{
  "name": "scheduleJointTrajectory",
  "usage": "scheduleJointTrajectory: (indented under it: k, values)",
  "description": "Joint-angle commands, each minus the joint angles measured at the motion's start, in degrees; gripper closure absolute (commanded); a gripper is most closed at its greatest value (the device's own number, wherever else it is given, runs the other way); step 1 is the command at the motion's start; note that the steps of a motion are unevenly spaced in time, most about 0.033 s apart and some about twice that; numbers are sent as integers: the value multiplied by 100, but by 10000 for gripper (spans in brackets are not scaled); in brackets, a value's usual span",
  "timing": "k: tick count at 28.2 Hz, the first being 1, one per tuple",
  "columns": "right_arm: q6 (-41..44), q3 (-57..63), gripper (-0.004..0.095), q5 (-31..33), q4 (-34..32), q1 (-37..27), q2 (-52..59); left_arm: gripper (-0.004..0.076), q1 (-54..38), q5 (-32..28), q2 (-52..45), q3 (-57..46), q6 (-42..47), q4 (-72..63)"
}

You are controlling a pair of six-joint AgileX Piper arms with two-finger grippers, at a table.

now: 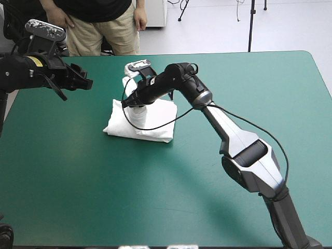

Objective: Fold the cloth

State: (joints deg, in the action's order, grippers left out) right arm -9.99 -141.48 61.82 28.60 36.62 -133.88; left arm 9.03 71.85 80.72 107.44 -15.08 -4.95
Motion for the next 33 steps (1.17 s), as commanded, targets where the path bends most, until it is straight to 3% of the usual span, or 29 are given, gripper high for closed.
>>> scheduleJointTrajectory:
  k: [1, 9, 11, 13, 17, 19, 21, 27, 30, 33]
  values:
    - [-32, -814, 921, -440, 131, 126, -67, 340, -5, 201, -153, 149, 74, -104]
    - [-187, -1025, 917, -351, 131, 301, -487, 340, -5, 201, -153, 149, 48, -104]
    - [-430, -1025, 865, -316, 223, 348, -486, 340, -5, 201, -153, 149, 48, -104]
    - [-597, -1025, 773, -302, 379, 373, -486, 340, -5, 201, -153, 149, 48, -104]
    - [-940, -1025, 370, -139, 695, 397, -486, 340, -5, 201, -153, 147, 48, -104]
    - [-952, -1070, 229, -10, 748, 397, -462, 340, -5, 201, -153, 147, 48, -104]
    - [-952, -1213, 237, 260, 657, 397, -426, 340, -5, 201, -153, 147, 48, -104]
    - [-277, -1618, 420, 965, -138, 346, 64, 340, -5, 189, -153, 147, 23, -61]
    - [-103, -1580, 426, 976, -443, 210, 507, 340, -5, 189, -153, 147, 23, -44]
    - [157, -919, 426, 979, -496, -315, 1337, 340, -5, 189, -153, 147, 31, -2]
